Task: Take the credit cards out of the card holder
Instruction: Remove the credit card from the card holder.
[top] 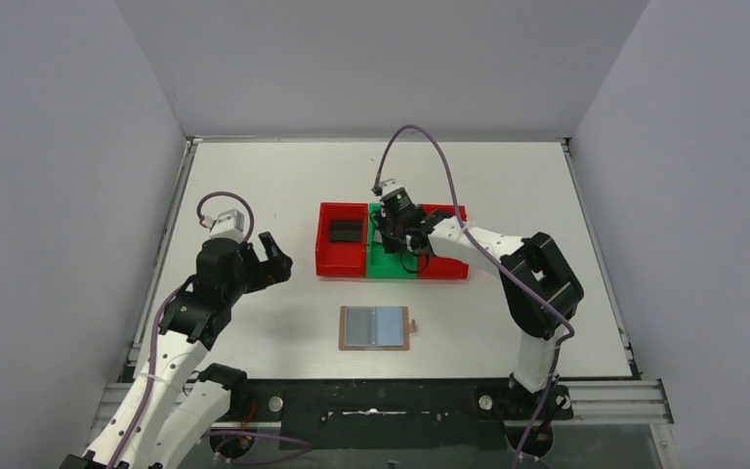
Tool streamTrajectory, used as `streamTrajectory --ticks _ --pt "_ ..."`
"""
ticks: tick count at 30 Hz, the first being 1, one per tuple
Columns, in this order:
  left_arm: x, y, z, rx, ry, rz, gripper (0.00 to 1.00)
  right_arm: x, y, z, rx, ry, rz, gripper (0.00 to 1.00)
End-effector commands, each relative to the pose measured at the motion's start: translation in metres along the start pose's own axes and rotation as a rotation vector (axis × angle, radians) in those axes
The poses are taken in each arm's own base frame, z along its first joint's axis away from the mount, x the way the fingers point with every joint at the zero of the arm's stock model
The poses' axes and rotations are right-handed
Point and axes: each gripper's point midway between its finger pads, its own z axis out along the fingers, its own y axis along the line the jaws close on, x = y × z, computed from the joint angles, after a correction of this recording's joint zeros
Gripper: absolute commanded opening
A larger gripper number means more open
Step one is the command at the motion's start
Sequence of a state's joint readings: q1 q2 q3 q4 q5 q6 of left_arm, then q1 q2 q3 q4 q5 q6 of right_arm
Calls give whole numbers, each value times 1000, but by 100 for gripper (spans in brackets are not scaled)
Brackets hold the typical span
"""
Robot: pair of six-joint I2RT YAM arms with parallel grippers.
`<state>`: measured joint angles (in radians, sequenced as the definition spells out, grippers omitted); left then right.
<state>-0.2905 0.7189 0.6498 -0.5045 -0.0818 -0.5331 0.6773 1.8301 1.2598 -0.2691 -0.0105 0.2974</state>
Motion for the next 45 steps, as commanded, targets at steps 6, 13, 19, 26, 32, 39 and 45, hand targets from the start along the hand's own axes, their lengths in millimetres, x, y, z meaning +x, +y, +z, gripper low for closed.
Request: streamTrajectory --ticks 6,13,19,26,32,39,45 --pt "-16 -7 -1 30 -57 11 91 21 3 17 114 54 87 9" --pt "-15 -6 1 27 -48 13 91 16 -14 26 219 2 100 11" --pt "-15 -6 0 24 -50 13 91 9 -30 38 288 -16 96 11" --pt "-15 -6 1 23 -47 13 91 -7 -42 40 325 -50 110 11" --pt "-16 -5 1 23 -52 12 91 -12 -43 38 323 -59 133 12" --pt "-15 -5 1 22 -49 12 91 -23 -37 43 286 -73 157 13" --pt "-15 -5 1 20 -47 12 91 -34 -31 46 262 -84 164 14"
